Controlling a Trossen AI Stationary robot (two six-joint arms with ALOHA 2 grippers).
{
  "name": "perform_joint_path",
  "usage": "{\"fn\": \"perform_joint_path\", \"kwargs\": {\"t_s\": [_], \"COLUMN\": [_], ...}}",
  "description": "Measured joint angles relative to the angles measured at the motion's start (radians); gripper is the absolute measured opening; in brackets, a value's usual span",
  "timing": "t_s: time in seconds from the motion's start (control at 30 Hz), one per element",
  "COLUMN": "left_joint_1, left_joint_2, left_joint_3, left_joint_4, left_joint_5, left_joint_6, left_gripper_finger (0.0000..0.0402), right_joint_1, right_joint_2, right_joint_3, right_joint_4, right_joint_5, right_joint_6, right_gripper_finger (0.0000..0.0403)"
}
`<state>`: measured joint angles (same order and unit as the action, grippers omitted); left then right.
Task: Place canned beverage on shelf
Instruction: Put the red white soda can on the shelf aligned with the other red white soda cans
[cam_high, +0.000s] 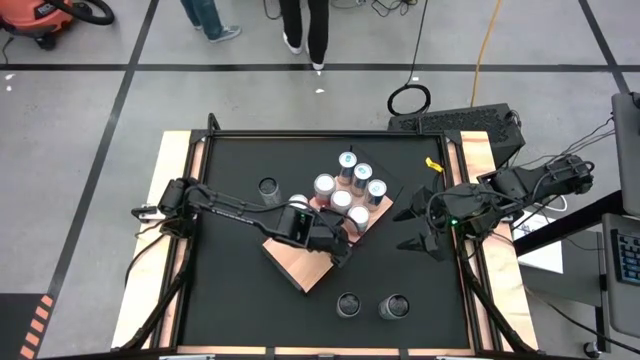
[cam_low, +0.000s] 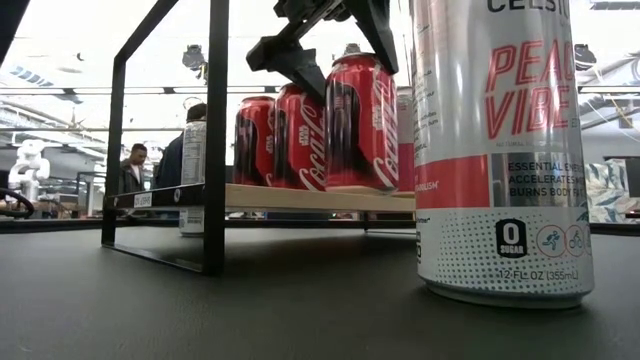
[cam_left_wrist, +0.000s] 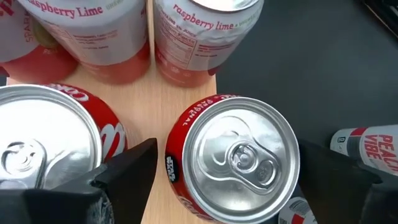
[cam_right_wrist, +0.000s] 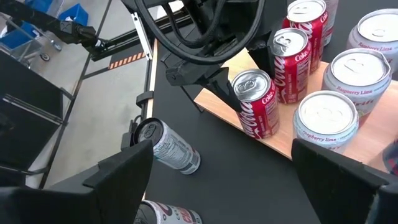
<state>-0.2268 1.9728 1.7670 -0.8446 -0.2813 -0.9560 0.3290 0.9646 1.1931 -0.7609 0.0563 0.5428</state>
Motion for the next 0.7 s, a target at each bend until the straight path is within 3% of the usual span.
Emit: {"fn": "perform_joint_path", "kwargs": {"t_s": [0.53,0.7], "left_joint_1": [0.002,0.006], "left_joint_2": [-0.016,-0.042], "left_joint_3": [0.193,0.281], "left_joint_4": [-0.098,-0.209], "left_joint_5": [0.049,0.047], "left_joint_6": [0.080,0.144], "left_gripper_finger": [0.0348,0.0348], "right_joint_1": [0.001,0.028], "right_joint_2": [0.029,0.083], "right_joint_3": [0.000,0.000], "right_joint_4": [0.059,0.128], "right_joint_5": [-0.031,-0.031], "right_joint_6": [0.044,0.069], "right_gripper_finger": [0.0361,0.0353]}}
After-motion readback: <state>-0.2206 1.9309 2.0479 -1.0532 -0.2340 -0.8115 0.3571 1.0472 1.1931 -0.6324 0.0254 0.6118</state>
